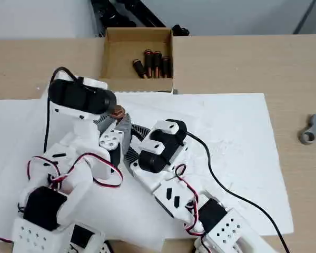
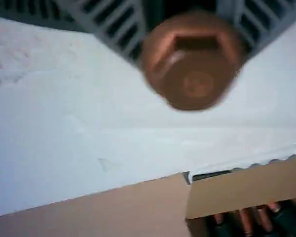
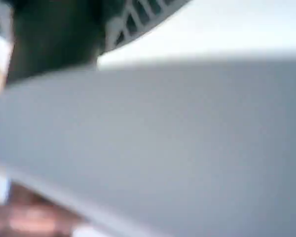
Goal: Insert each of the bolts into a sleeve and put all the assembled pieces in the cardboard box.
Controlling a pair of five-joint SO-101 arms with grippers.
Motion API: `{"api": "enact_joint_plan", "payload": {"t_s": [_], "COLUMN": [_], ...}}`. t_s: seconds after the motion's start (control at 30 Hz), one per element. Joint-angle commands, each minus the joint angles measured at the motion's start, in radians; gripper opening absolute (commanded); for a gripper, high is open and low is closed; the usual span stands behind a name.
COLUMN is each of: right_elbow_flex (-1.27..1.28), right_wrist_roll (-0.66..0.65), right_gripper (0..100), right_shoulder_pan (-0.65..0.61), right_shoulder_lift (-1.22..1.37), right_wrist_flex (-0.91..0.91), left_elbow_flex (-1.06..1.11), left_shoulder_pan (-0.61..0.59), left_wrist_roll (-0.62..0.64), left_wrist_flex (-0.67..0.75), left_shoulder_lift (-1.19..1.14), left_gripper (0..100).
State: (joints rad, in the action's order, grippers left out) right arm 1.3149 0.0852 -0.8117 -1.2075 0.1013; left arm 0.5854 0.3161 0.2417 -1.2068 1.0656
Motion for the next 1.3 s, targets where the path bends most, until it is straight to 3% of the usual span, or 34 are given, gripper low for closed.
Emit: {"api": "enact_joint_plan", "payload": {"t_s": [0.0,0.43,0.53,0.7,0.9,1.27], "right_elbow_flex": [-0.084,-0.138,-0.235,-0.445,-0.678,-1.034], "right_wrist_roll": [0.005,0.006,0.028,0.066,0.126,0.133], "right_gripper": [0.3,0.3,0.3,0.3,0.3,0.4], "right_shoulder_pan": [0.018,0.076,0.134,0.242,0.351,0.415], "right_shoulder_lift": [-0.018,-0.002,0.065,0.271,0.552,1.171], "right_wrist_flex": [-0.027,-0.028,-0.028,-0.038,-0.137,-0.384], "left_elbow_flex": [-0.082,-0.317,-0.306,-0.278,-0.278,-0.275], "left_shoulder_pan": [-0.005,-0.006,-0.069,-0.273,-0.466,-0.512], "left_wrist_roll": [0.087,0.092,-0.031,-0.195,-0.218,-0.216], "left_wrist_flex": [-0.046,-0.169,-0.175,-0.175,-0.193,-0.321], "left_shoulder_lift": [0.002,0.0,0.0,0.005,0.009,0.011], "left_gripper": [15,15,14,10,10,10]}}
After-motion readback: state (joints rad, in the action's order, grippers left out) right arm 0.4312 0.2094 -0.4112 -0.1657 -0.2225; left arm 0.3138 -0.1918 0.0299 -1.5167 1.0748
